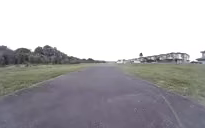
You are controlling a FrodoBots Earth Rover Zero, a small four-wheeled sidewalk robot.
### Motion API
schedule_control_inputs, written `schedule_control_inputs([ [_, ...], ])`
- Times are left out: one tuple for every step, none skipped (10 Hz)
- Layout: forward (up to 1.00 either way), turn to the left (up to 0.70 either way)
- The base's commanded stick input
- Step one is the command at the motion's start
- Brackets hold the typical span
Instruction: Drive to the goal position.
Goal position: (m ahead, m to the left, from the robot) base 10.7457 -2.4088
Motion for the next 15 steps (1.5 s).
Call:
schedule_control_inputs([
  [0.10, 0.00],
  [0.10, 0.00],
  [0.10, 0.00],
  [0.10, 0.00],
  [0.10, 0.00],
  [0.10, 0.00],
  [0.10, 0.00],
  [0.10, 0.00],
  [0.10, 0.00],
  [0.10, 0.00],
  [0.10, 0.00],
  [0.10, 0.00],
  [0.10, 0.00],
  [0.10, 0.00],
  [0.10, 0.00],
])
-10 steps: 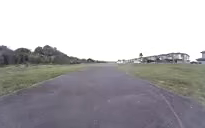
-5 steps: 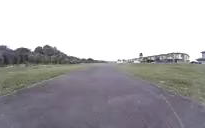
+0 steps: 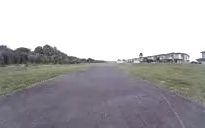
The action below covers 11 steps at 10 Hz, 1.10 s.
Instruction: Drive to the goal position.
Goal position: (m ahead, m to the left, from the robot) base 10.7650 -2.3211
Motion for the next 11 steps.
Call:
schedule_control_inputs([
  [0.10, 0.00],
  [0.10, 0.00],
  [0.10, 0.00],
  [0.10, 0.00],
  [0.10, 0.00],
  [0.10, 0.00],
  [0.10, 0.00],
  [0.10, 0.00],
  [0.10, 0.00],
  [0.10, 0.00],
  [0.10, 0.00],
])
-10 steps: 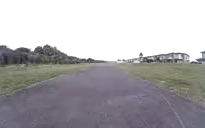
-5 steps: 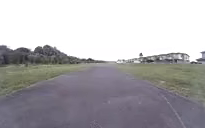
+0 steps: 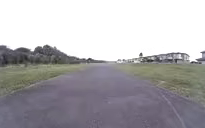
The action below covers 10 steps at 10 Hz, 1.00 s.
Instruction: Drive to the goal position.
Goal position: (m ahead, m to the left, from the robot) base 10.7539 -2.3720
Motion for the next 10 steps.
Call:
schedule_control_inputs([
  [0.10, 0.00],
  [0.10, 0.00],
  [0.10, 0.00],
  [0.10, 0.00],
  [0.10, 0.00],
  [0.10, 0.00],
  [0.10, 0.00],
  [0.10, 0.00],
  [0.10, 0.00],
  [0.10, 0.00],
])
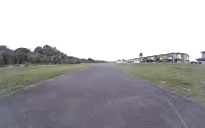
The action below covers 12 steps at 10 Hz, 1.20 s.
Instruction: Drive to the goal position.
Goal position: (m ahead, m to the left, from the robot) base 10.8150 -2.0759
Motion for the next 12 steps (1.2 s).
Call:
schedule_control_inputs([
  [0.10, 0.00],
  [0.10, 0.00],
  [0.10, 0.00],
  [0.10, 0.00],
  [0.10, 0.00],
  [0.10, 0.00],
  [0.10, 0.00],
  [0.10, 0.00],
  [0.10, 0.00],
  [0.10, 0.00],
  [0.10, 0.00],
  [0.10, 0.00],
])
